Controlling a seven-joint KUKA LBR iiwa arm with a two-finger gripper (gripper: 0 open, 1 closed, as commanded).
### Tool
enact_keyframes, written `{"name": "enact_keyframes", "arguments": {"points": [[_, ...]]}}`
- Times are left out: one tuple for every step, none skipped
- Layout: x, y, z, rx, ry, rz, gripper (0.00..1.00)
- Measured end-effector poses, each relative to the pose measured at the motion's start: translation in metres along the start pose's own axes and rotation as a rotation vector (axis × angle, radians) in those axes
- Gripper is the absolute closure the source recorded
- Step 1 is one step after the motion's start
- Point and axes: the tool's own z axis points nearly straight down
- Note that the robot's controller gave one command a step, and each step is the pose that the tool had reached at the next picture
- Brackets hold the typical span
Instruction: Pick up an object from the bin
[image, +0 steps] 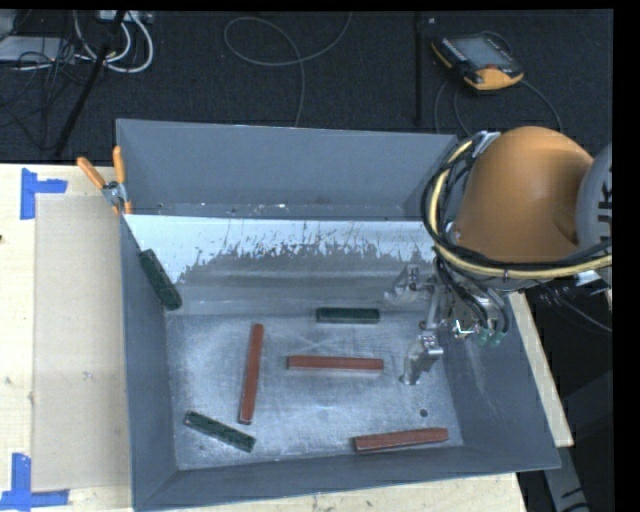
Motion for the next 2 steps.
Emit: {"name": "enact_keyframes", "arguments": {"points": [[-0.001, 0.0, -0.004, 0.0, -0.008, 0.0, 0.0], [-0.011, 0.005, 0.033, 0.001, -0.013, -0.089, 0.0]]}}
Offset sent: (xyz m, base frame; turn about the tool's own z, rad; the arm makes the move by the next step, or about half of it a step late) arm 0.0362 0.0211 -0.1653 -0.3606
